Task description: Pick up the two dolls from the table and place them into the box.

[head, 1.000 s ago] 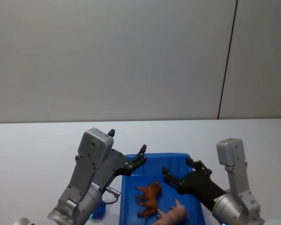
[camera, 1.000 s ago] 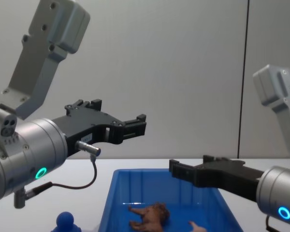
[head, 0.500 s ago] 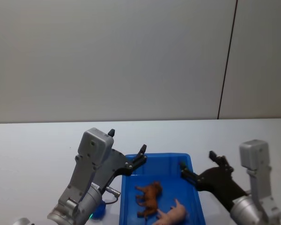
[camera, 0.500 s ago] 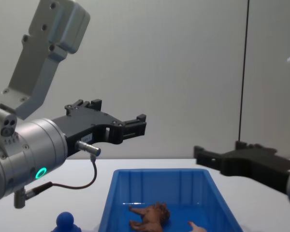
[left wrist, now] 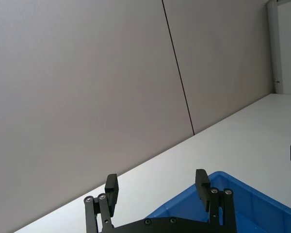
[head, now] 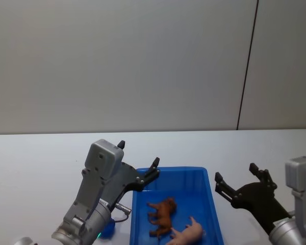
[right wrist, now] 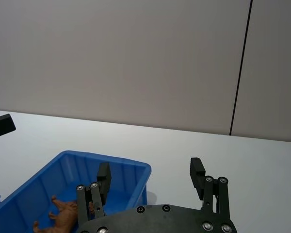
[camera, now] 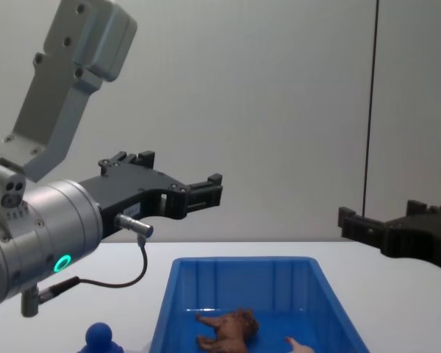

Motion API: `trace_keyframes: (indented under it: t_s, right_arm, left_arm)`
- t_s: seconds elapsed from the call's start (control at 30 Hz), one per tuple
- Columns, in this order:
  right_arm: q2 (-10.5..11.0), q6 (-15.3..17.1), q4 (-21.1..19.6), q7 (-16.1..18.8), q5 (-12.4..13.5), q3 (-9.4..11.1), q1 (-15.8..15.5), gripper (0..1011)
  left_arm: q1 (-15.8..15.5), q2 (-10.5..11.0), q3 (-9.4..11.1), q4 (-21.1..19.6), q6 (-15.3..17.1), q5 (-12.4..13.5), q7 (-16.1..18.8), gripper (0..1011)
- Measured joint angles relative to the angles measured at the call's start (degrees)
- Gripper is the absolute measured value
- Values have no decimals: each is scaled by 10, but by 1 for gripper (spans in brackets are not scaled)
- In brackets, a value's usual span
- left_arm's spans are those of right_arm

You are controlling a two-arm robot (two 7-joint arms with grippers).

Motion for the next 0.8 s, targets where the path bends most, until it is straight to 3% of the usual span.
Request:
trace_keyframes:
  t_s: [0.43, 0.8]
  right_arm:
    - [10, -5, -20, -16, 2, 5, -16, 1001]
    - [13, -7, -26, -20, 2, 6, -21, 1001]
  left_arm:
    - [9, 8, -4, -12, 12, -6, 10, 1003]
    - [36, 37, -20, -45, 67, -47, 34, 1003]
